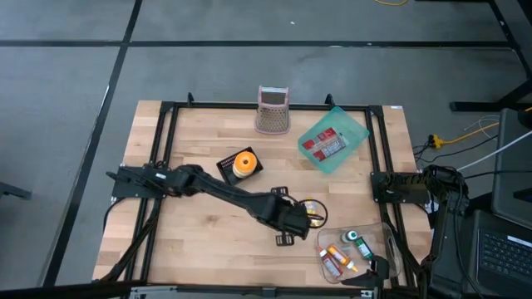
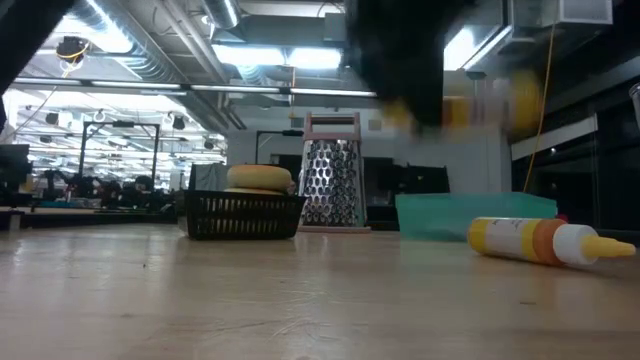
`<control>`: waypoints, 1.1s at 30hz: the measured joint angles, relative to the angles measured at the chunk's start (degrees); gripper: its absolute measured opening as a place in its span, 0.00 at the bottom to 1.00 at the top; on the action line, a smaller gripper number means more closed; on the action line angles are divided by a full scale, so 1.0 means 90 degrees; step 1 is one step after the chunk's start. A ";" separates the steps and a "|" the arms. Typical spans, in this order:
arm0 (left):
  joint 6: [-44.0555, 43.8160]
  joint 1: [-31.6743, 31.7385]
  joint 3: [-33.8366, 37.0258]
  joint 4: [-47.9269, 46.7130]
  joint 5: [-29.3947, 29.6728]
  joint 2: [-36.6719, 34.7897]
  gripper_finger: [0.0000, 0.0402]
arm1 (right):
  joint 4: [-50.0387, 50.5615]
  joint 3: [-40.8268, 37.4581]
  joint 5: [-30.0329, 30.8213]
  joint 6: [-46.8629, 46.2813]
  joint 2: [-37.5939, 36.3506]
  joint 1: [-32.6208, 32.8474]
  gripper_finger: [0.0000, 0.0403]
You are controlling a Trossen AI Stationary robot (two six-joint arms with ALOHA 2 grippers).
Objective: Pick & Place Food Item
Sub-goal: Put the left yellow food coloring bottle into the transparent bin
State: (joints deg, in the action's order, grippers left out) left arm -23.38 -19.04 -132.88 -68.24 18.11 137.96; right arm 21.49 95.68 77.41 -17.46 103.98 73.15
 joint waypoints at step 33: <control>0.0625 -0.1813 0.0038 0.0958 0.0951 -0.1580 0.27 | 0.1826 -0.0022 -0.0956 -0.1961 0.0219 -0.1174 0.64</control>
State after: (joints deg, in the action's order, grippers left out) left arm -17.75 -35.35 -132.54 -59.62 26.67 123.73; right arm 37.93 95.48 68.81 -35.11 105.95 62.58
